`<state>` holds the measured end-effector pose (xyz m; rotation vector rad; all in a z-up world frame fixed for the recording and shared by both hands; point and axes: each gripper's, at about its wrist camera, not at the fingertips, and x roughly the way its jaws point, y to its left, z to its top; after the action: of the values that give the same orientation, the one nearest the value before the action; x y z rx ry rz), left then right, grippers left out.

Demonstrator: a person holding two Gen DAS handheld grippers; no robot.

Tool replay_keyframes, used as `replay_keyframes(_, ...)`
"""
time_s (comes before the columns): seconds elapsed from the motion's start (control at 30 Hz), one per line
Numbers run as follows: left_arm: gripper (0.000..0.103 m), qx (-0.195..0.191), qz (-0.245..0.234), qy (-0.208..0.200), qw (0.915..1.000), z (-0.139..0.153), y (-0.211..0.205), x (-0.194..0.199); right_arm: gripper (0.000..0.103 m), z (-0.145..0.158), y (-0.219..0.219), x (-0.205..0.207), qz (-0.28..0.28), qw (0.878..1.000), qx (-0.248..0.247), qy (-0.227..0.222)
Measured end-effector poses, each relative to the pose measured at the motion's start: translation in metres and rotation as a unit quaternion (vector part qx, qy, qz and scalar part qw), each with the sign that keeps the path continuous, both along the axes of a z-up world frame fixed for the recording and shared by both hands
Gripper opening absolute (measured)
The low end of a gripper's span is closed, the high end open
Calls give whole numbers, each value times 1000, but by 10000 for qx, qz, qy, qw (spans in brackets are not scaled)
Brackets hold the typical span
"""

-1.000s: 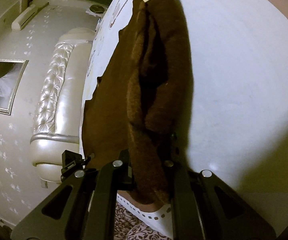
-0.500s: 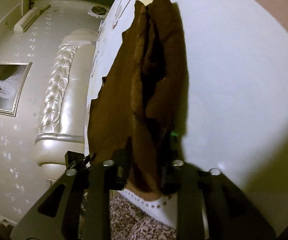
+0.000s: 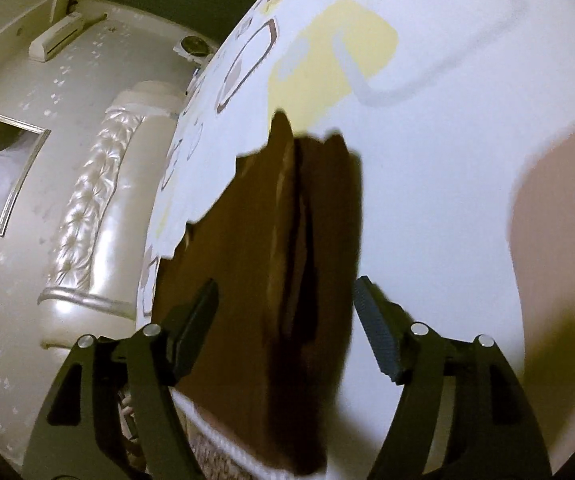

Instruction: Fold small clothes

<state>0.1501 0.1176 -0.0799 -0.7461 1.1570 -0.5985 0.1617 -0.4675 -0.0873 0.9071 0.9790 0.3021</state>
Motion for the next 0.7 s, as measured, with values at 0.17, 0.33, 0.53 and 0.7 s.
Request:
replay_keyframes(0.17, 74, -24, 21, -10, 10000, -8, -13, 50, 71, -5, 0, 46, -27, 9999, -137, -50)
replay_keyframes(0.33, 74, 86, -6, -65, 9999, -6, -26, 83, 72, -9, 7, 76, 97, 9998, -138, -134)
replay_keyframes(0.53, 74, 157, -41, -174, 9997, -7, -37, 94, 71, -11, 17, 96, 337, 9992, -91, -185)
replay_keyframes(0.7, 30, 420, -15, -63, 9991, -15, -39, 104, 33, -18, 22, 100, 502, 9986, -187, -20)
